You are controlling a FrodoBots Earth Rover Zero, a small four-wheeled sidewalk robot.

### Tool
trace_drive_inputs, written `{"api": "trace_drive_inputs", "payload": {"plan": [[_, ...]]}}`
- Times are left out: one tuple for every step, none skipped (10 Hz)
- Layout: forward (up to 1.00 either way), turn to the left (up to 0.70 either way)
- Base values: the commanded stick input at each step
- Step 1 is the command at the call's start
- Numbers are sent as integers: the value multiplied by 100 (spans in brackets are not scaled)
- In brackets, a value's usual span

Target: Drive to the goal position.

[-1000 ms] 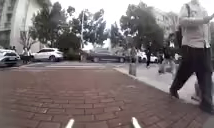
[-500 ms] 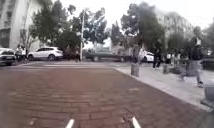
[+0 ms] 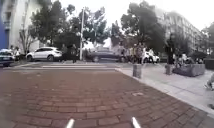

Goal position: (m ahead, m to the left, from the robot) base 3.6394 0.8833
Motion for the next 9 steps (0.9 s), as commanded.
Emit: {"api": "trace_drive_inputs", "payload": {"plan": [[58,0],[58,0],[58,0],[58,0],[58,0],[58,0],[58,0],[58,0],[58,0]]}}
